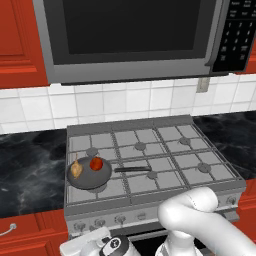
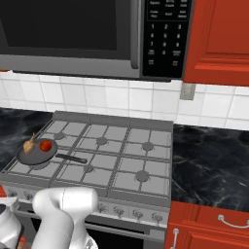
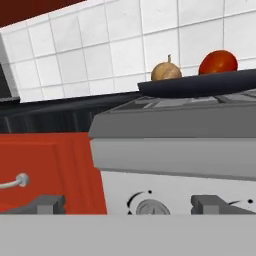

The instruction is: Place the pan on the front left burner on the stove. Then place the tomato and the onion in the pan and turn on the front left burner.

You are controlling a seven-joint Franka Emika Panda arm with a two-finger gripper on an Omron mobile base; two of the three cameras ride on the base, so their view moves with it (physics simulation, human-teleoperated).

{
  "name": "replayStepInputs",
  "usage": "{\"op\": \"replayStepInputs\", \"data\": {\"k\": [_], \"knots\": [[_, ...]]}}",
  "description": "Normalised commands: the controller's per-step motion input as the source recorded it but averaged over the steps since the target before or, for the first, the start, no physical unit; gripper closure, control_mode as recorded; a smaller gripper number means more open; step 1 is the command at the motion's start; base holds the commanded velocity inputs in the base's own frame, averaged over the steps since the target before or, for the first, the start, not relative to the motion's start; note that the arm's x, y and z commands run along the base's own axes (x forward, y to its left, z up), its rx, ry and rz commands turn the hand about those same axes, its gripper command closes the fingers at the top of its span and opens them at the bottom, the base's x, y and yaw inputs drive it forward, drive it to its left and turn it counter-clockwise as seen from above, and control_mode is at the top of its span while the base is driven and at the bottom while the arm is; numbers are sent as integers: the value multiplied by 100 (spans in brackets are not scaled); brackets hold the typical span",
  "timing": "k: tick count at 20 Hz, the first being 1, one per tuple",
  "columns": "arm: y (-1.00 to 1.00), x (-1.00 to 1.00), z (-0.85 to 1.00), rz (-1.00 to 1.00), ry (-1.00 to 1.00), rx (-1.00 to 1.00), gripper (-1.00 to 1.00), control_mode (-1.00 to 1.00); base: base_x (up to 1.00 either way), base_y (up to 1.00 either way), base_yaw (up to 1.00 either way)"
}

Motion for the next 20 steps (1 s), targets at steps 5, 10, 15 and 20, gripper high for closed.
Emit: {"op": "replayStepInputs", "data": {"k": [5, 10, 15, 20], "knots": [[1, 0, -19, 0, -5, 16, -100, -100, 0, 0, 0], [0, 1, -4, -4, -9, 14, -100, -100, 0, 0, 0], [0, 5, 0, -9, -6, 7, -100, -100, 0, 0, 0], [-2, 1, -9, -10, 0, 3, -100, -100, 0, 0, 0]]}}
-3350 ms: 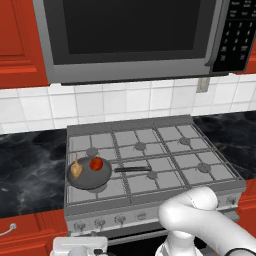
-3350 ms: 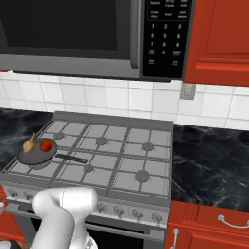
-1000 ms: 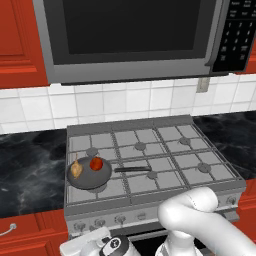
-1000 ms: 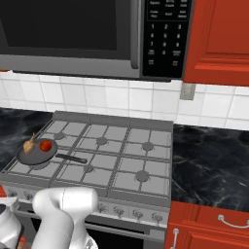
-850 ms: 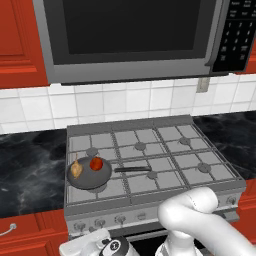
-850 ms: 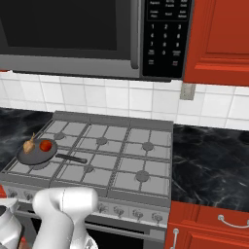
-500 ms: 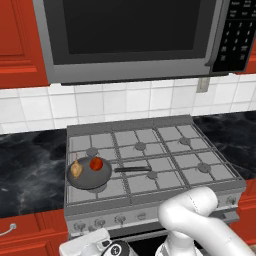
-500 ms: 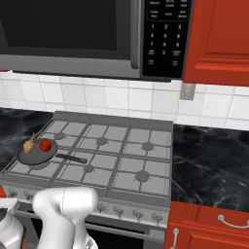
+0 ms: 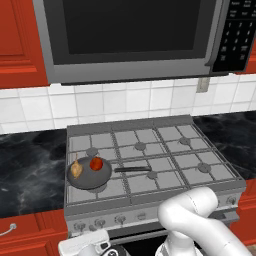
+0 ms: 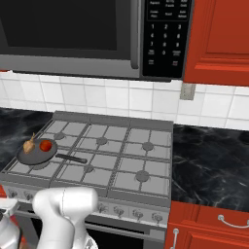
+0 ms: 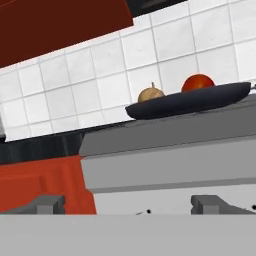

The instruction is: Place the pan on the front left burner on the stove. Then place the tomato and the onion in the pan and turn on the front left burner.

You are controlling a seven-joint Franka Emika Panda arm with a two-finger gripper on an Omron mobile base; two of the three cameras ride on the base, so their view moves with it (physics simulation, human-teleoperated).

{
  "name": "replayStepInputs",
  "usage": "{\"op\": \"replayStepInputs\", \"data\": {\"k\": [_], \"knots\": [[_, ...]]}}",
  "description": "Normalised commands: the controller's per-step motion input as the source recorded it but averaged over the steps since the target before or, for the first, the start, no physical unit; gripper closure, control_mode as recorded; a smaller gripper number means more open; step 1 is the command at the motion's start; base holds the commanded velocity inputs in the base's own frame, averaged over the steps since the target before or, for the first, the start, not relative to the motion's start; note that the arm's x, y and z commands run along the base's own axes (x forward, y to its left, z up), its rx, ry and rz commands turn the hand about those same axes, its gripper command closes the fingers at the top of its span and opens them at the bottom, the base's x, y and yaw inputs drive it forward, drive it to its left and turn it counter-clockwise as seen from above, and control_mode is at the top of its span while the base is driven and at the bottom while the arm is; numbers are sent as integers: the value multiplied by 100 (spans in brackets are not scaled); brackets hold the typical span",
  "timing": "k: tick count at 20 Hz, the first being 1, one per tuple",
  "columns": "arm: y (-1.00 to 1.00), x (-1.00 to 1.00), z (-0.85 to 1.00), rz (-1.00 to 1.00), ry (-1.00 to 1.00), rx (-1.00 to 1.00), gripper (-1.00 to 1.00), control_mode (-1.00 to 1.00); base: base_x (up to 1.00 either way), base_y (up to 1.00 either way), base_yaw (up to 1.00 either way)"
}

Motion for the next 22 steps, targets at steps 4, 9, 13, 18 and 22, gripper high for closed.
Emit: {"op": "replayStepInputs", "data": {"k": [4, 9, 13, 18, 22], "knots": [[-5, 0, -16, -11, 0, 4, -100, -100, 0, 0, 0], [-2, 0, -1, -10, 0, 2, -100, -100, 0, 0, 0], [-9, 3, 0, -8, 0, 0, -100, -100, 0, 0, 0], [-20, 3, -1, -7, 3, 0, -100, -100, 0, 0, 0], [-17, 19, -16, -1, 7, 0, -100, -100, 0, 0, 0]]}}
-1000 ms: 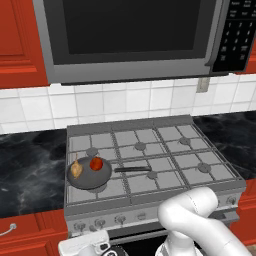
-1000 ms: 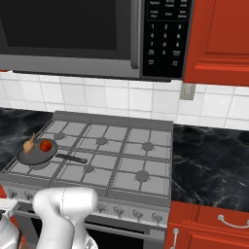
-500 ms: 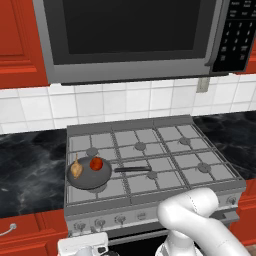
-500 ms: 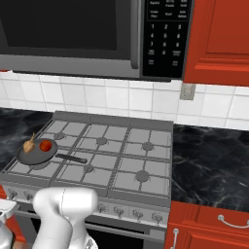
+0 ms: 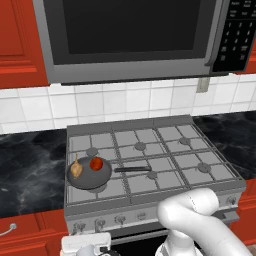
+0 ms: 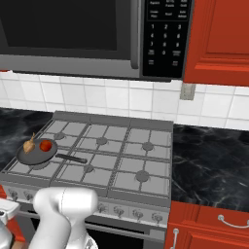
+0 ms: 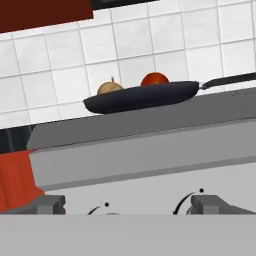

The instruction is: Place the pan on the front left burner on the stove. Then place the tomato and the onion in the pan and turn on the front left burner.

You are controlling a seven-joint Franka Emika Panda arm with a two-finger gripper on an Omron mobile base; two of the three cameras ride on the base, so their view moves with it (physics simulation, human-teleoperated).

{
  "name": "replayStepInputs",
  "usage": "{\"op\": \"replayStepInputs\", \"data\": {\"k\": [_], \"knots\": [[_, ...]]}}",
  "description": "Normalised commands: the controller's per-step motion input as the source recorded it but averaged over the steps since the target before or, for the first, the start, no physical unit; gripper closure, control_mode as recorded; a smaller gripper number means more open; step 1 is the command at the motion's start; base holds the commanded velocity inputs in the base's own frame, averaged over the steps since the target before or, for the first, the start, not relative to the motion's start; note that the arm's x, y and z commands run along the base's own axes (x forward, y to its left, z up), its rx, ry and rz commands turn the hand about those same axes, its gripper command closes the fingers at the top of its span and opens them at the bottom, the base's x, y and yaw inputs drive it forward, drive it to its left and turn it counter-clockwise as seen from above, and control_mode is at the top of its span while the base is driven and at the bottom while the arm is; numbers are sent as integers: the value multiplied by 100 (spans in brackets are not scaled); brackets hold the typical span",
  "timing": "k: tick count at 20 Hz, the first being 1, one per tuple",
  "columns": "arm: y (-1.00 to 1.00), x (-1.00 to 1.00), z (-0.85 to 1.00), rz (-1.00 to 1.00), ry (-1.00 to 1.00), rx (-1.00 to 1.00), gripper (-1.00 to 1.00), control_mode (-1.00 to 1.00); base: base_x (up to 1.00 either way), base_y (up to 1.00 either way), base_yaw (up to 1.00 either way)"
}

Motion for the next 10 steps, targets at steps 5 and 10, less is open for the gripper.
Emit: {"op": "replayStepInputs", "data": {"k": [5, 10], "knots": [[-5, 30, -15, 0, 3, 0, -100, -100, 0, 0, 0], [0, 17, -28, 0, 1, 0, -100, -100, 0, 0, 0]]}}
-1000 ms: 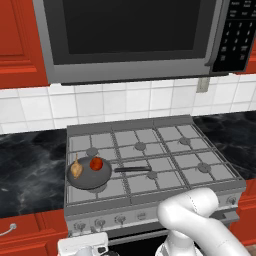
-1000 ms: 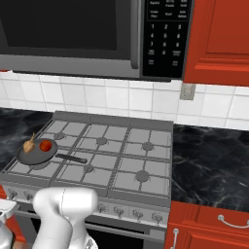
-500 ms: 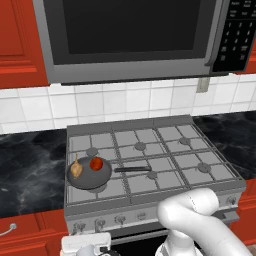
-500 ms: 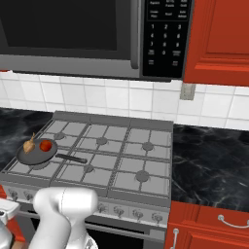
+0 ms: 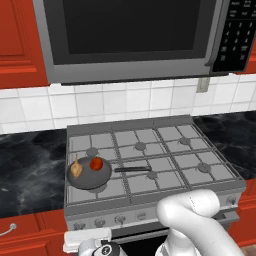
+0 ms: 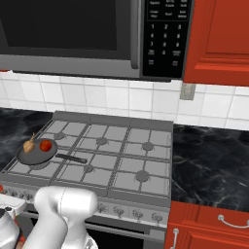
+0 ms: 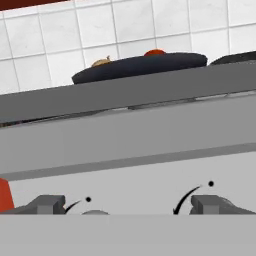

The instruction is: Place the pan on the front left burner on the stove. Then place the tomato and the onion in the pan and turn on the front left burner.

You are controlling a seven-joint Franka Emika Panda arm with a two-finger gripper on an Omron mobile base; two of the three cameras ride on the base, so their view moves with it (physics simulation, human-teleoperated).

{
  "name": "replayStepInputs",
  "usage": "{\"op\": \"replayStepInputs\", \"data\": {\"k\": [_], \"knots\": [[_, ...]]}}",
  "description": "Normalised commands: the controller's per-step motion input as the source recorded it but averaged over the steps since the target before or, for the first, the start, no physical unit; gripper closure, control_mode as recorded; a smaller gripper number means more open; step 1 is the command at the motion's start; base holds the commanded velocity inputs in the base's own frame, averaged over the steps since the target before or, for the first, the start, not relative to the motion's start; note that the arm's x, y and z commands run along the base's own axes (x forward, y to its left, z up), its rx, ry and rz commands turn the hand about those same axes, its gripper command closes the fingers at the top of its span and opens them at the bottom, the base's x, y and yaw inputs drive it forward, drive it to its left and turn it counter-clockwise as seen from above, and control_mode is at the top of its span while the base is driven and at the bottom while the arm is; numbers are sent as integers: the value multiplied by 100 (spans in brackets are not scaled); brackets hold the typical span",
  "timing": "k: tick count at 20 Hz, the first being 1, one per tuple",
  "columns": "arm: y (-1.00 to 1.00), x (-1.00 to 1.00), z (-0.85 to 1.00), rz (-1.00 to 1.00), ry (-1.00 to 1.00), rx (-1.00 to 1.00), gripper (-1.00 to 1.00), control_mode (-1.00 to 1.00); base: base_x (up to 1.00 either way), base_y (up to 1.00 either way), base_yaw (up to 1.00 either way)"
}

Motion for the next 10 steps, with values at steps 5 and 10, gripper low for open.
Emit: {"op": "replayStepInputs", "data": {"k": [5, 10], "knots": [[0, 0, -28, 1, 0, 1, -100, -100, 0, 0, 0], [4, 0, -6, 2, 0, 1, -100, -100, 0, 0, 0]]}}
